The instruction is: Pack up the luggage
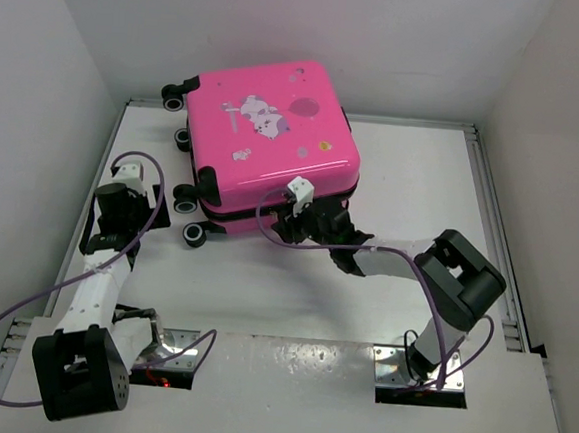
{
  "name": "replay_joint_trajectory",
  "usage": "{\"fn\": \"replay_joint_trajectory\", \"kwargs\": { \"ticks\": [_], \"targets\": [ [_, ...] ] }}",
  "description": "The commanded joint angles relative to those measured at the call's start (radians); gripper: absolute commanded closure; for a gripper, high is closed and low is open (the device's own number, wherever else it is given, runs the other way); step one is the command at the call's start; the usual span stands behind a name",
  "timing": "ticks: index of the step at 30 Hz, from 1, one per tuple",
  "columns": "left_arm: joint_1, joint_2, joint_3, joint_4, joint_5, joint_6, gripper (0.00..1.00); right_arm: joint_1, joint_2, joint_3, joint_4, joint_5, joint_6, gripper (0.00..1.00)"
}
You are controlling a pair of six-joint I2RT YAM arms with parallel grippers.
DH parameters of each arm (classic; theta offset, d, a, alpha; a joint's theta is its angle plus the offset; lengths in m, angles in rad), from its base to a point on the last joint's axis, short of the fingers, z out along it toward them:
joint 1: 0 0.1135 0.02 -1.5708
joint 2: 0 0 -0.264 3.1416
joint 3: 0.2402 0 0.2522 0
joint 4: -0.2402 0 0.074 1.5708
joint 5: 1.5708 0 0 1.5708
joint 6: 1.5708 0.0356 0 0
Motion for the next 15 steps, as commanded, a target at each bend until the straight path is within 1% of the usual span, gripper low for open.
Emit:
{"fn": "replay_joint_trajectory", "kwargs": {
  "ticks": [1,15],
  "targets": [
    [0.003,0.007,0.004,0.008,0.008,0.007,0.01,0.01,0.012,0.038,0.104,-0.009,0.034,0.51],
    [0.003,0.036,0.013,-0.001,0.008,0.016,0.01,0.041,0.067,0.101,0.198,0.066,0.077,0.51]
  ]
}}
